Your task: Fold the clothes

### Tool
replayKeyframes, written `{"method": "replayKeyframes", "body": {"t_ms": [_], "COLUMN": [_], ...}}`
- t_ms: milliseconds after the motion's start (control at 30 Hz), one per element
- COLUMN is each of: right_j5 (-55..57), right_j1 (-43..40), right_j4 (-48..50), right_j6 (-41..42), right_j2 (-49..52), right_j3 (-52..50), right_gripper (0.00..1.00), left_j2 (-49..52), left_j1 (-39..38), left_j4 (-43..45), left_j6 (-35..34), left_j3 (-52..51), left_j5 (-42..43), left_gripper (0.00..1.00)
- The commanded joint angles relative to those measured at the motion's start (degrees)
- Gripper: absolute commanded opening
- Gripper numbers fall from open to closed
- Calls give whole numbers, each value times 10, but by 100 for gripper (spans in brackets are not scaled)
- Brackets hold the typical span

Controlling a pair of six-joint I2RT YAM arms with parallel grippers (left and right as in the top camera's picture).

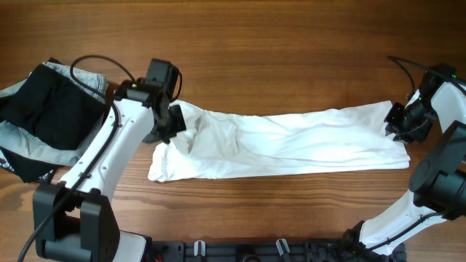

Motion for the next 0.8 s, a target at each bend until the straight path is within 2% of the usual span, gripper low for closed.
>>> {"method": "replayKeyframes", "body": {"t_ms": [0,133,367,533,600,767], "right_j5": [-9,-7,-6,8,8,9], "right_j1": [0,0,0,0,-1,-5], "right_j4": [-3,-4,-3,-3,-3,-5], "right_j6": [-1,-1,-1,-2,-11,-33], "right_j2": [-8,-8,-8,-8,-8,-22], "right_j3": [-2,-2,-2,-1,5,22], "right_gripper": [25,25,25,26,29,35], "left_j2": [4,4,4,4,4,1], "left_j1": [0,1,1,1,1,10], "left_j4": [3,11,28,59,62,62], "left_j6": [-2,-4,-36,-36,-32,-30], "left_j3": [-52,-91,-111,-111,-111,-95], "left_j5": [-10,-21,-105,-108,-103,-77], "left_gripper": [4,4,4,19,29,29]}}
